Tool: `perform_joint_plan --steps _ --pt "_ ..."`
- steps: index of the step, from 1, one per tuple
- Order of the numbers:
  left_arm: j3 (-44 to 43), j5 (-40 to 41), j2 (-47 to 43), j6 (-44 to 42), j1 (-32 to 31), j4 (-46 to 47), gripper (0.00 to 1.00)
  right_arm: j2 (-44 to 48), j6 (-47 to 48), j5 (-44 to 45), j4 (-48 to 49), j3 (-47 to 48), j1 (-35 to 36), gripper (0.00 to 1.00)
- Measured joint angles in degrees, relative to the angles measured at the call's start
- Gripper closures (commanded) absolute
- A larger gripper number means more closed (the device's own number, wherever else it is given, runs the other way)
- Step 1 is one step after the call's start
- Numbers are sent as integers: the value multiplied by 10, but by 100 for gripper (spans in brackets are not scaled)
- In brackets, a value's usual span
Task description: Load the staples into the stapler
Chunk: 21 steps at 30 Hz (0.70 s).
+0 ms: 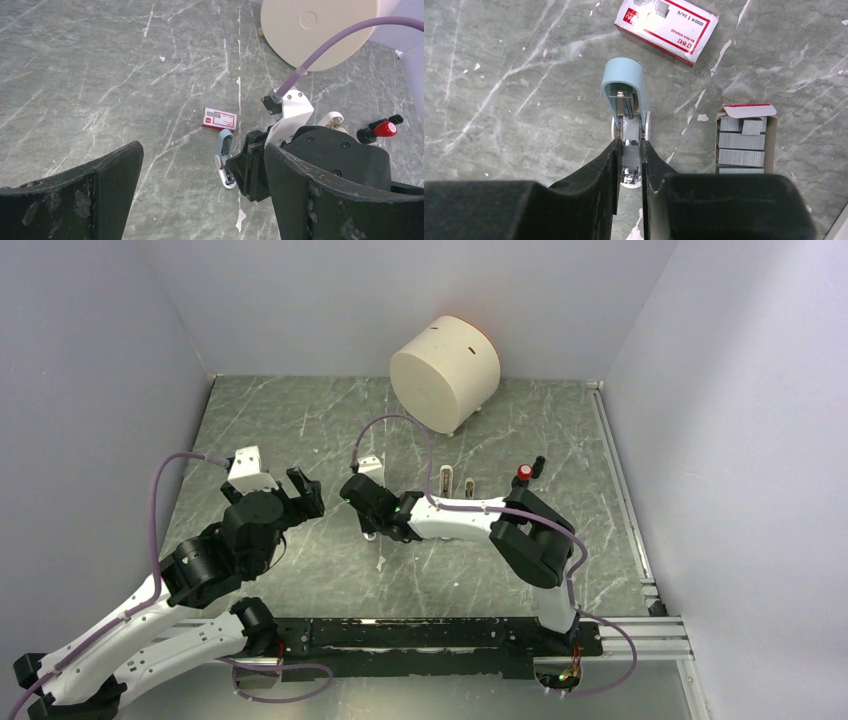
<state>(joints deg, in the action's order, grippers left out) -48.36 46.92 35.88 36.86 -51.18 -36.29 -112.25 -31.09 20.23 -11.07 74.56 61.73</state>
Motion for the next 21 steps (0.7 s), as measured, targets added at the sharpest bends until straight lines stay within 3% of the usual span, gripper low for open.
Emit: perform_joint_plan --steps 21 --pt "0 0 0 0 0 0 5 -3 -11 -3 -5 3 2 78"
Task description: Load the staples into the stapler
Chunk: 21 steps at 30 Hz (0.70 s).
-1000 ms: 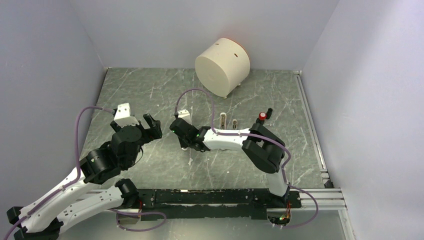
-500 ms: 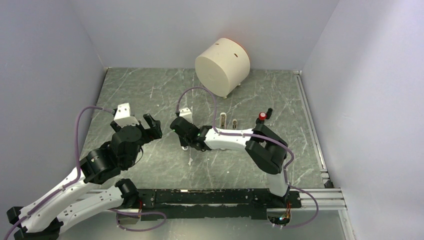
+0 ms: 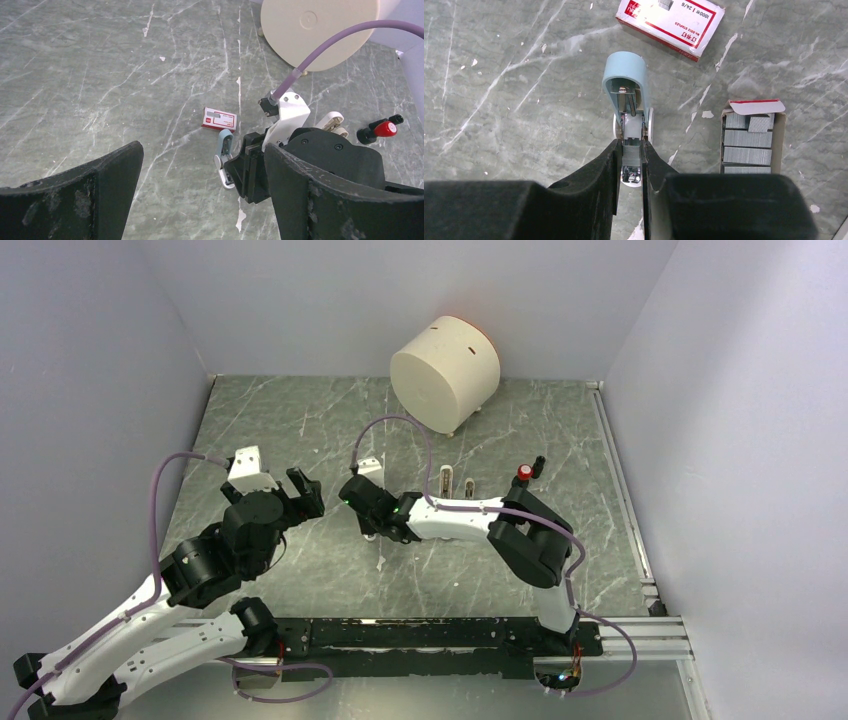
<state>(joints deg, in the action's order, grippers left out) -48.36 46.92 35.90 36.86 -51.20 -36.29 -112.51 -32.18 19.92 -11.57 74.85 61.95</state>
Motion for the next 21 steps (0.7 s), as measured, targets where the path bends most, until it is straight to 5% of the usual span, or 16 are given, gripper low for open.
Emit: perform_joint_plan --steps 21 --pt "0 0 0 0 0 0 5 -9 -2 -5 -1 0 0 77"
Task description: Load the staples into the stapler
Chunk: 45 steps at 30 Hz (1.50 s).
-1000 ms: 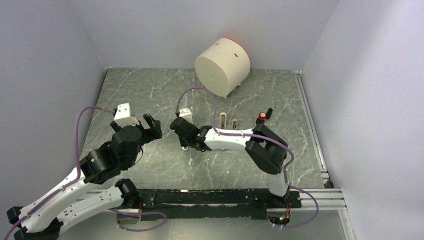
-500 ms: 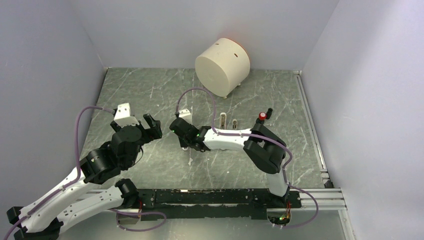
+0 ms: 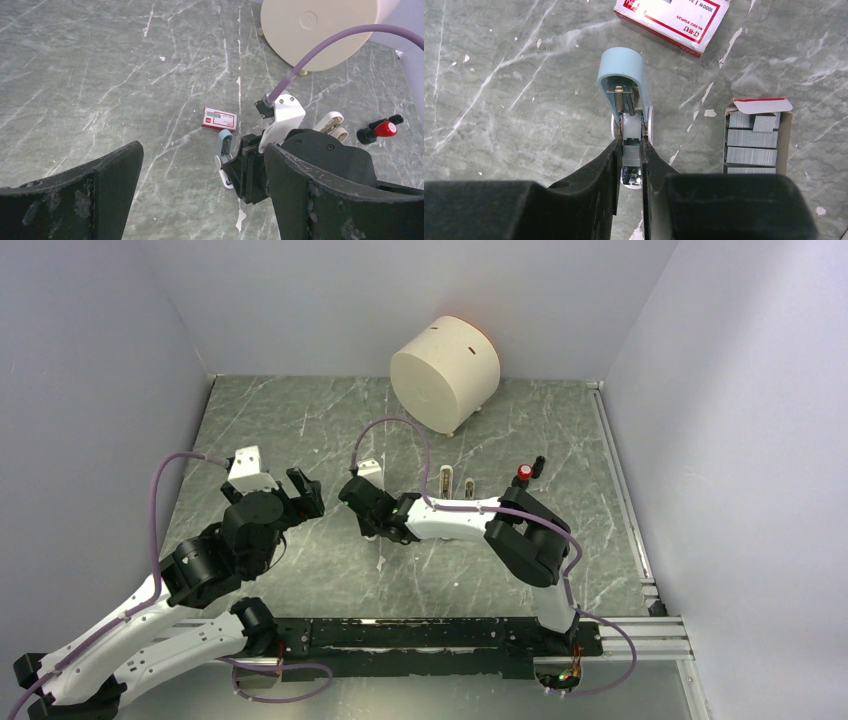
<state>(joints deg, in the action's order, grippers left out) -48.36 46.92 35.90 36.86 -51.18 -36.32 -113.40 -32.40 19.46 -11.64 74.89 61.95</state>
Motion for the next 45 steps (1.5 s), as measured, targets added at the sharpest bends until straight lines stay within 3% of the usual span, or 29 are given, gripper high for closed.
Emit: perform_joint_plan --steps 29,37,45 --pt "0 0 2 0 0 0 5 7 3 -6 -16 -8 7 75" --pt "0 0 3 0 0 0 5 10 3 -6 -29 -9 8 64" --pt "0 0 3 0 0 0 5 28 3 -6 -33 -9 8 59"
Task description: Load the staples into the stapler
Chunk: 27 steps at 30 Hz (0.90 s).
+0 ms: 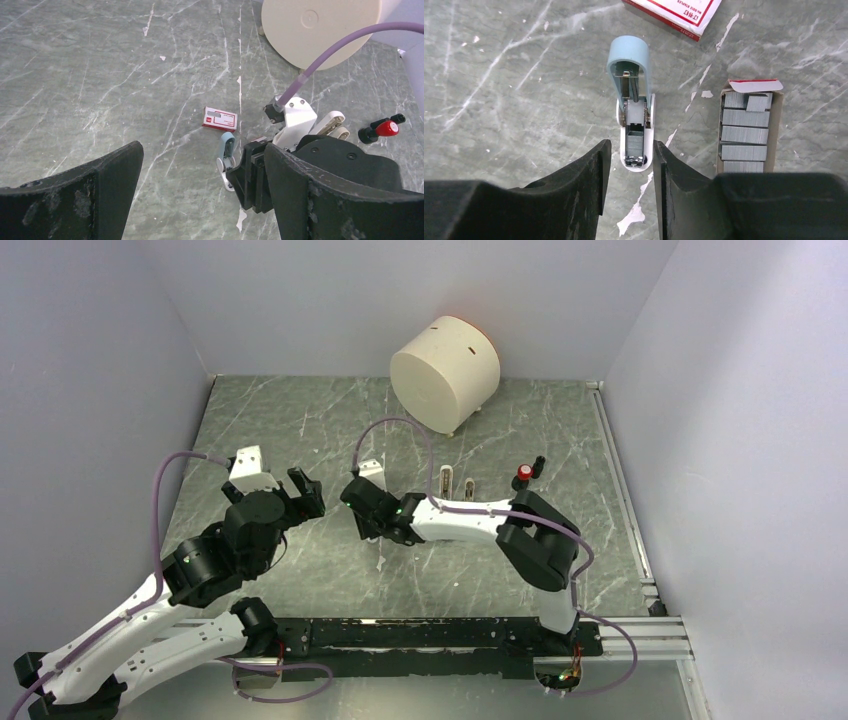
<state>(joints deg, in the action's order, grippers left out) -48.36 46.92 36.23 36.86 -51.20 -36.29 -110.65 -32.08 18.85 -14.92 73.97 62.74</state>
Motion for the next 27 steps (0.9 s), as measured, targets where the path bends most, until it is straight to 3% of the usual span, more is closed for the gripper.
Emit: perform_joint_plan --steps 4,11,17,27 --pt "0 0 0 0 0 0 5 20 -1 5 0 0 0 61" --pt "0 -1 -3 0 0 0 4 57 -26 26 -17 -1 -34 76" --pt "3 -12 -4 0 0 3 5 61 -37 40 -42 -21 -83 72" --pt "13 -52 13 -9 0 24 6 34 -3 26 -46 -24 -90 69"
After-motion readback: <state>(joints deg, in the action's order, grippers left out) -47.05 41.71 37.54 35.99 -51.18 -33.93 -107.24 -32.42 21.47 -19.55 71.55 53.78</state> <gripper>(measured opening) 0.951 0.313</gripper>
